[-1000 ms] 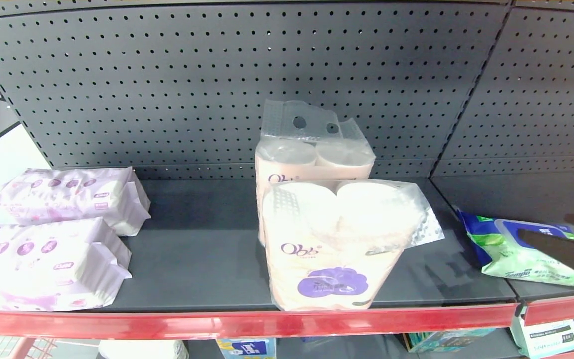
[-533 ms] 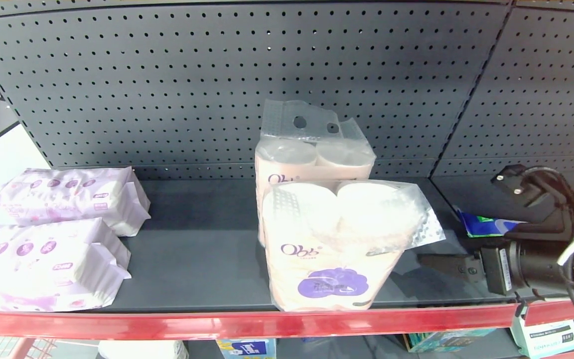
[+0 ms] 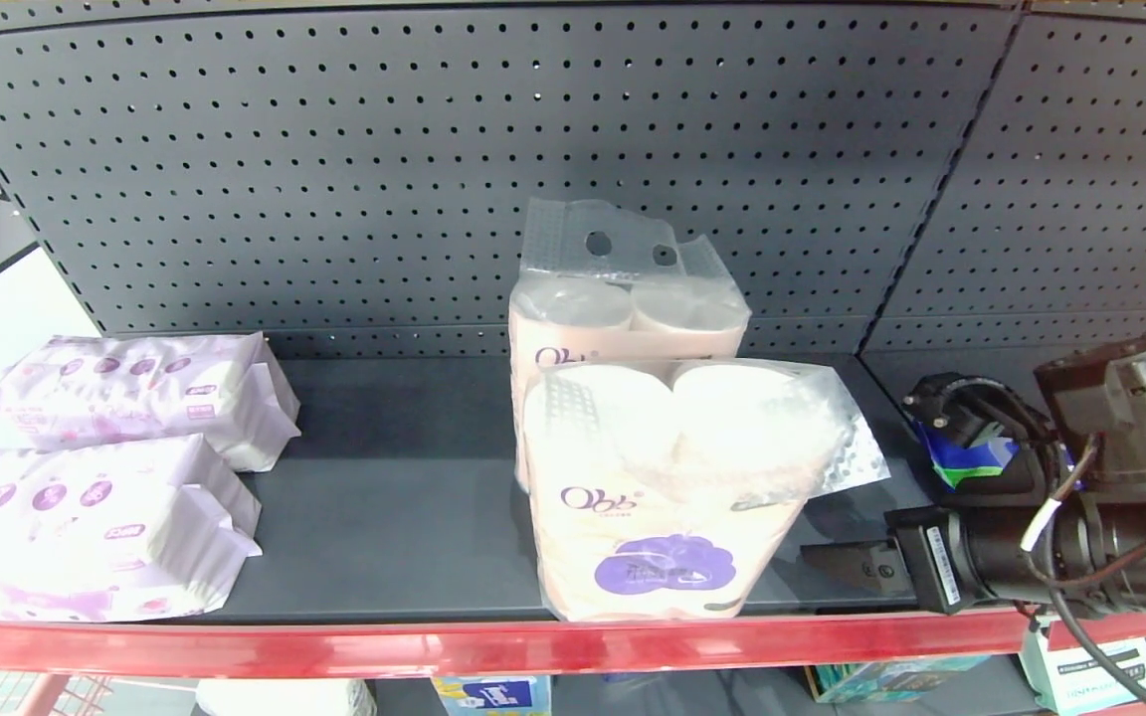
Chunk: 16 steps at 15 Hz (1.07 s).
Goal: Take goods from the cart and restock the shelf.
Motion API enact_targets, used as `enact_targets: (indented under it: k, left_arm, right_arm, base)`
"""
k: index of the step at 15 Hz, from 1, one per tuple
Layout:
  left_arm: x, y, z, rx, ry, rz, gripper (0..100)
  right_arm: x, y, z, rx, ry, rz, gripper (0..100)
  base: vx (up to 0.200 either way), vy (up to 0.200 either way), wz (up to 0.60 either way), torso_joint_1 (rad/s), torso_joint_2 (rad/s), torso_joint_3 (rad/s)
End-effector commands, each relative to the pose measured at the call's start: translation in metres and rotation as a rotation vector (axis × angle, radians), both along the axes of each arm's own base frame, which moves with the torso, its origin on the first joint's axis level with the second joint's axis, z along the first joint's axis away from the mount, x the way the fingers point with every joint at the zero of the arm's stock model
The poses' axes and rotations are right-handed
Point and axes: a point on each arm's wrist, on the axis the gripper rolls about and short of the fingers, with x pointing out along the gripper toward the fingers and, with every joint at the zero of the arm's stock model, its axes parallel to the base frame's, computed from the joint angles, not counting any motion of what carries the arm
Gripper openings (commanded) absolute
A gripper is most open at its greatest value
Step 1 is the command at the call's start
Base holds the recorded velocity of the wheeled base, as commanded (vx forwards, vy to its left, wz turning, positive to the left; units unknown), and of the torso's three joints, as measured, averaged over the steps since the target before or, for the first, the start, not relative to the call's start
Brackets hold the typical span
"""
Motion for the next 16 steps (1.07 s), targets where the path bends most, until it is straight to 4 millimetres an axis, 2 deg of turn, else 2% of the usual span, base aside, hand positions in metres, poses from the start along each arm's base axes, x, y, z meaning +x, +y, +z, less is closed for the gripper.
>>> enact_targets:
  k: [1,5,16]
  left_arm:
    - [0.0,0.0,0.0,0.004,0.001,-0.004,100]
    - [0.0,0.0,0.0,0.004,0.001,-0.004,100]
    - [0.0,0.0,0.0,0.003,0.003,-0.004,100]
  right_arm:
    - [0.003,0.005,-0.004,-0.009,0.017,0.013,100]
    - [0.012,0.009,-0.011,-0.043,0.031,-0.007,100]
    - [0.024,0.028,-0.011,-0.047,0.032,0.036,100]
  base:
    - [0.0,0.0,0.0,0.0,0.0,0.0]
    - [0.0,0.0,0.0,0.0,0.0,0.0]
    - [0.0,0.0,0.0,0.0,0.0,0.0]
